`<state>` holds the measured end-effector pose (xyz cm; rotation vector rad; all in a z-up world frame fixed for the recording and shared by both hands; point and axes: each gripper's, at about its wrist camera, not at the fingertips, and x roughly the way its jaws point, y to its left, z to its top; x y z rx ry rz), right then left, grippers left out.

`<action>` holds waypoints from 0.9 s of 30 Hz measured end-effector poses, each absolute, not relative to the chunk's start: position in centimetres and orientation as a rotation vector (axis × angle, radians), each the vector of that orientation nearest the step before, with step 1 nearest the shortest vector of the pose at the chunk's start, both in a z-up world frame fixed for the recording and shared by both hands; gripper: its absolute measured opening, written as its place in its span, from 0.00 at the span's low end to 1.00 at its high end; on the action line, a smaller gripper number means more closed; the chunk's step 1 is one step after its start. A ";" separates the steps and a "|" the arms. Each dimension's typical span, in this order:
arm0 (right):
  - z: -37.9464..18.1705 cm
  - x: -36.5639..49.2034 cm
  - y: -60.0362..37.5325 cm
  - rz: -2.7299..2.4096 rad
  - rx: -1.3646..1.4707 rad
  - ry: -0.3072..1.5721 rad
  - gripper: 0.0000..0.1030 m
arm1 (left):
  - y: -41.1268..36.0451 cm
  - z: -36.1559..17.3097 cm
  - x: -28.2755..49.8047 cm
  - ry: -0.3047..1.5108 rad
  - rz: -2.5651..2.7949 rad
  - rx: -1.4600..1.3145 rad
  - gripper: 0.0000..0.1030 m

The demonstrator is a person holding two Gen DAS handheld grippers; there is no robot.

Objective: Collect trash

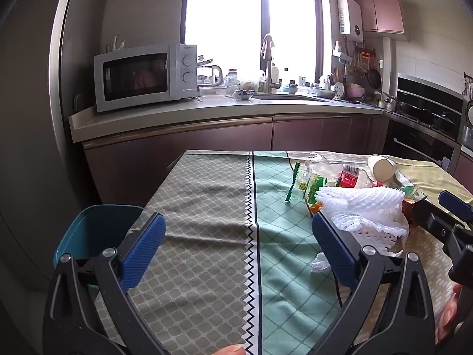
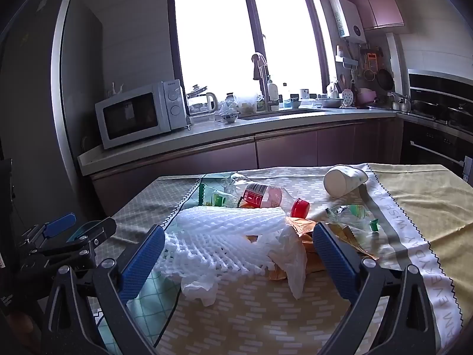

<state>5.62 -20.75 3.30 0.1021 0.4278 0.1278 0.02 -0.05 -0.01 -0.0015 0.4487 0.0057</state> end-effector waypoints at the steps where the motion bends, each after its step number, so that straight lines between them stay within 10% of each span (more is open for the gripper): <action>1: 3.3 5.6 -20.8 0.123 0.108 0.421 0.94 | 0.0 0.0 0.0 0.446 0.006 -0.002 0.95; 27: 3.9 5.3 -20.5 0.123 0.102 0.411 0.94 | 0.2 0.5 -0.2 0.428 0.007 0.005 0.95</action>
